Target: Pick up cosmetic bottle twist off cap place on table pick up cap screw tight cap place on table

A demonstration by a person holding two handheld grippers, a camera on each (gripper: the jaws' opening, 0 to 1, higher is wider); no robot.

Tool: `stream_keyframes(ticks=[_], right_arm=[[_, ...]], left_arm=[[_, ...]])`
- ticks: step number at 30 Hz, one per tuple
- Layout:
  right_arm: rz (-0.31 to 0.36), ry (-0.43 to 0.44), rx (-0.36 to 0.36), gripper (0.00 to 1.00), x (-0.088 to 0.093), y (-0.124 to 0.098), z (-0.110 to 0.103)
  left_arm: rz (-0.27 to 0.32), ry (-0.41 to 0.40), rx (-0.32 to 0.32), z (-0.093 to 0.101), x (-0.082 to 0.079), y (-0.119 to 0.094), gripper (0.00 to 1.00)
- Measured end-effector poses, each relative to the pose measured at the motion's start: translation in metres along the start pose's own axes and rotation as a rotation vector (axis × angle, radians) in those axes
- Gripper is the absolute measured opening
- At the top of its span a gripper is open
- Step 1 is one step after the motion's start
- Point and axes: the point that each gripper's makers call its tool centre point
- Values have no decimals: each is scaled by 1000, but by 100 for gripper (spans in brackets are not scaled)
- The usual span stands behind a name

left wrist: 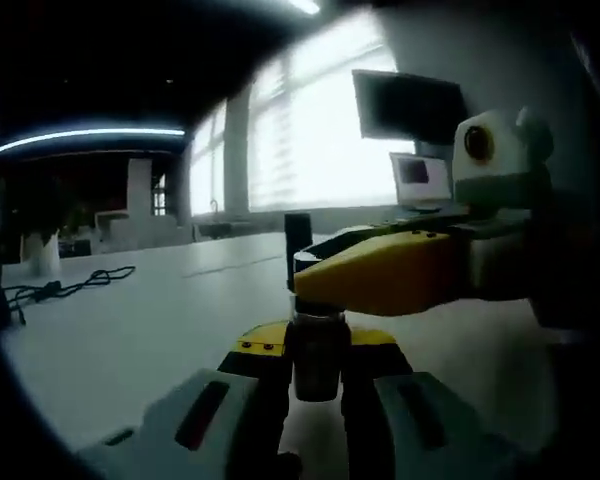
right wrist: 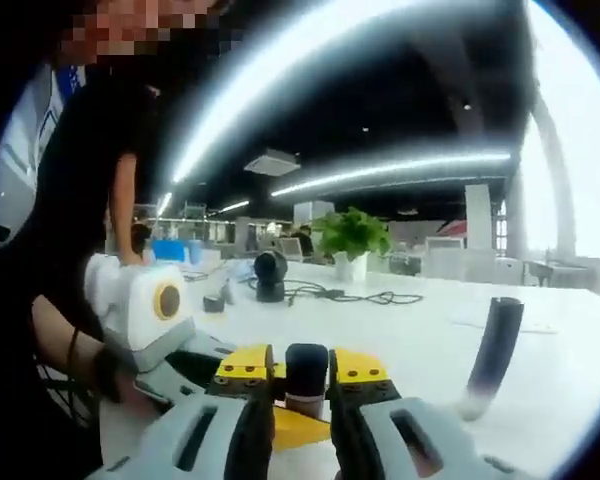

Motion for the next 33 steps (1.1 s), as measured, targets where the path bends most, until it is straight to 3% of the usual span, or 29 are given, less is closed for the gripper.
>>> stream_keyframes(ticks=[17,25,33], right_arm=[[-4,10,7,9,1,0,6],[33,3,12,9,-12,-2,7],[112,17,76,9,-26,-16,21]], left_arm=[[10,-16,0,-6,-1,5,9],[-3,-16,-7,-7,3,4,9],[2,-31,-7,-6,2,4,9]])
Point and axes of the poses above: the point that each gripper's makers call its tool centre point, and the gripper's own axes: y roughly forward along the fingers, z roughly to its right, x roughly out of its underside, and after that the axes turned 8 degrees about -x, right-handed
